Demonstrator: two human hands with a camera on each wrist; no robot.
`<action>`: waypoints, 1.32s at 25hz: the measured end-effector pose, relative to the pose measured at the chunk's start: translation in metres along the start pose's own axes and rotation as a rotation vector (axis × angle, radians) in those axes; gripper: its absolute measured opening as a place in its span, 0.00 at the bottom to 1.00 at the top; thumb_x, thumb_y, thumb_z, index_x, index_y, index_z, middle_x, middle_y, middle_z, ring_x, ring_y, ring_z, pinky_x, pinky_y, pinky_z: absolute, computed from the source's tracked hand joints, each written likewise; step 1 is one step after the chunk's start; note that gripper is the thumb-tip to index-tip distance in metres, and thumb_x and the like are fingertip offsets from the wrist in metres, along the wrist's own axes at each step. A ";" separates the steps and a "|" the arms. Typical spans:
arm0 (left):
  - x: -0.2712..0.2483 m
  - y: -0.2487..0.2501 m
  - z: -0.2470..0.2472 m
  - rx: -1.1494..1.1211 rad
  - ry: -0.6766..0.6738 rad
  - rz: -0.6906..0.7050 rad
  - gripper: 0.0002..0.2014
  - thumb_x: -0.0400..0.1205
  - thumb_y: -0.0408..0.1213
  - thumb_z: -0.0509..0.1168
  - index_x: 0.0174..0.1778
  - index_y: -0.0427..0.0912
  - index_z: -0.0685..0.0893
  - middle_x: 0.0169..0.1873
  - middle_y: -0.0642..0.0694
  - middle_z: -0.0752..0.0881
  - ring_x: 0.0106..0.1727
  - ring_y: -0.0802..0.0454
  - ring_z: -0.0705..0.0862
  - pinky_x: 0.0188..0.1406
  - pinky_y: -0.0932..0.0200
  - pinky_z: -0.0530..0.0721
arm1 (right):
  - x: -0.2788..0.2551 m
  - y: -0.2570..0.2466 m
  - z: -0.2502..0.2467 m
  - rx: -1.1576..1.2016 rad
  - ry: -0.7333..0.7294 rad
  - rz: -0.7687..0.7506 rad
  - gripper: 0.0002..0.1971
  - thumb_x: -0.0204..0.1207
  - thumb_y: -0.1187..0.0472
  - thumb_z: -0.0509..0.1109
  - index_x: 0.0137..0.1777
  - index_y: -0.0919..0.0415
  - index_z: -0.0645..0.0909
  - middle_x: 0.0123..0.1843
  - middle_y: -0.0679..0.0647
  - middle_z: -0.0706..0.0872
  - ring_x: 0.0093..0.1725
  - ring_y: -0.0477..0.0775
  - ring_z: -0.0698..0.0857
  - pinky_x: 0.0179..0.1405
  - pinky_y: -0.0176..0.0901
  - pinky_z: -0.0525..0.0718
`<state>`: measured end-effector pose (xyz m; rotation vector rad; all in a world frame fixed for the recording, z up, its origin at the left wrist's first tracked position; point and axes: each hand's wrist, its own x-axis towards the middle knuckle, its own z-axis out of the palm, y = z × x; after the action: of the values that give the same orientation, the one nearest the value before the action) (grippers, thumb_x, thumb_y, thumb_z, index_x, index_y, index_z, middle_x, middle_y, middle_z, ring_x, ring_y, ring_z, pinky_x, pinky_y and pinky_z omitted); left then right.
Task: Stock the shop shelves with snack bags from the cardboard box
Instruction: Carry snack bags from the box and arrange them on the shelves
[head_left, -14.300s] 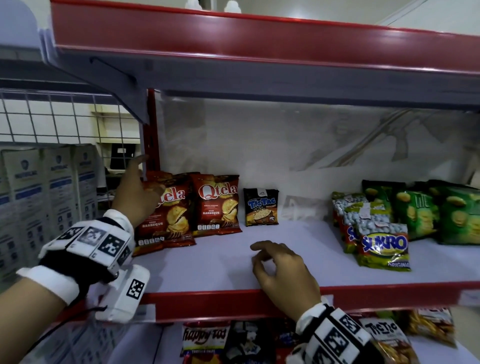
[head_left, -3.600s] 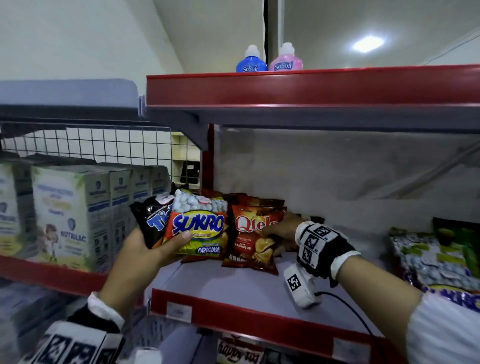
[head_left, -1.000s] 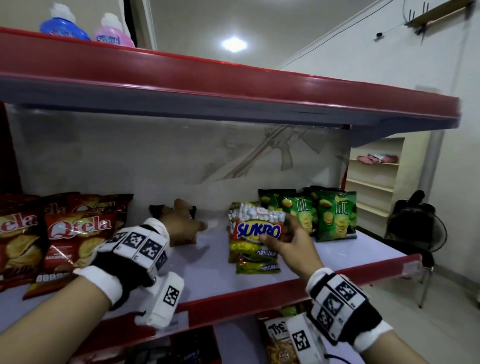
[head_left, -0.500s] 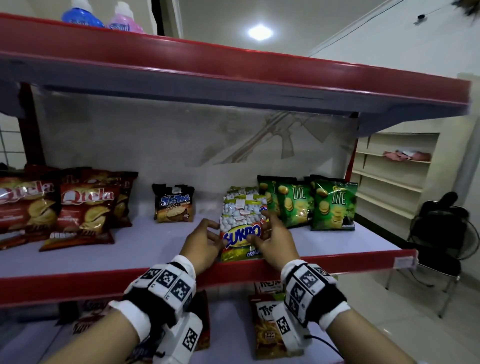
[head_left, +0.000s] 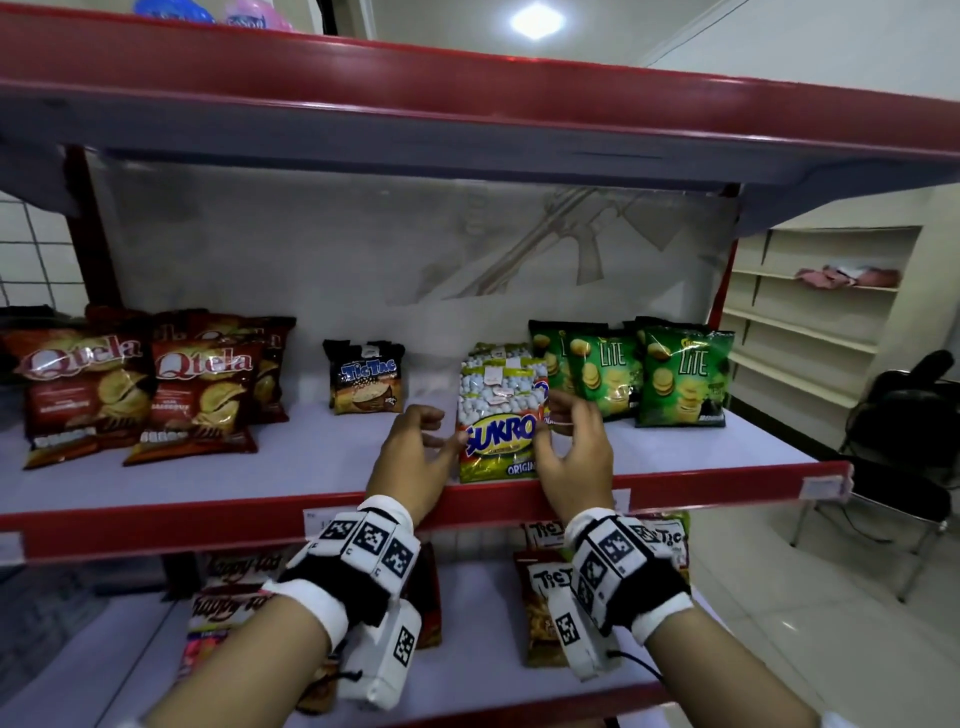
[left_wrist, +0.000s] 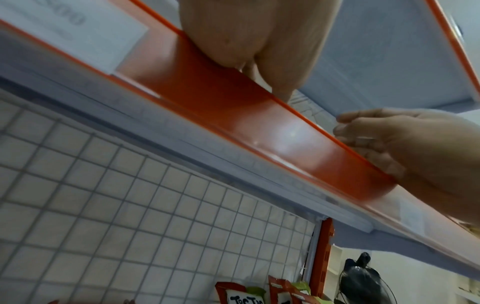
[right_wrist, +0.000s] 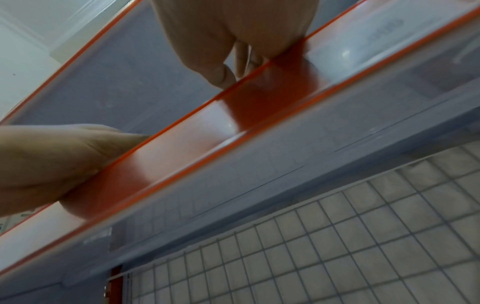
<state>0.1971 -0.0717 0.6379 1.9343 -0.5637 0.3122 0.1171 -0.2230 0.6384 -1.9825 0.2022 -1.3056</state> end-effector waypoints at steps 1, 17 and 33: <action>-0.005 0.000 -0.003 -0.002 0.030 0.059 0.14 0.79 0.43 0.70 0.57 0.43 0.79 0.51 0.52 0.82 0.48 0.55 0.84 0.46 0.62 0.81 | -0.005 -0.003 0.000 -0.006 0.018 0.005 0.15 0.75 0.71 0.68 0.62 0.62 0.81 0.55 0.56 0.79 0.58 0.56 0.78 0.60 0.40 0.74; -0.204 -0.154 0.021 -0.022 -0.235 0.007 0.06 0.80 0.29 0.66 0.50 0.44 0.84 0.50 0.46 0.80 0.54 0.50 0.76 0.58 0.64 0.75 | -0.248 0.046 0.005 -0.130 -0.363 0.196 0.19 0.74 0.73 0.66 0.61 0.52 0.79 0.53 0.46 0.82 0.59 0.50 0.74 0.59 0.41 0.72; -0.373 -0.336 0.176 0.123 -0.481 -0.768 0.07 0.78 0.25 0.67 0.51 0.35 0.83 0.56 0.35 0.80 0.55 0.36 0.83 0.60 0.48 0.81 | -0.421 0.256 -0.025 -0.301 -0.941 0.694 0.21 0.76 0.65 0.65 0.68 0.47 0.75 0.55 0.48 0.73 0.58 0.56 0.81 0.65 0.44 0.79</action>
<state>0.0455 -0.0261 0.1298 2.1949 -0.0642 -0.6304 -0.0363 -0.2073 0.1696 -2.2504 0.5701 0.1387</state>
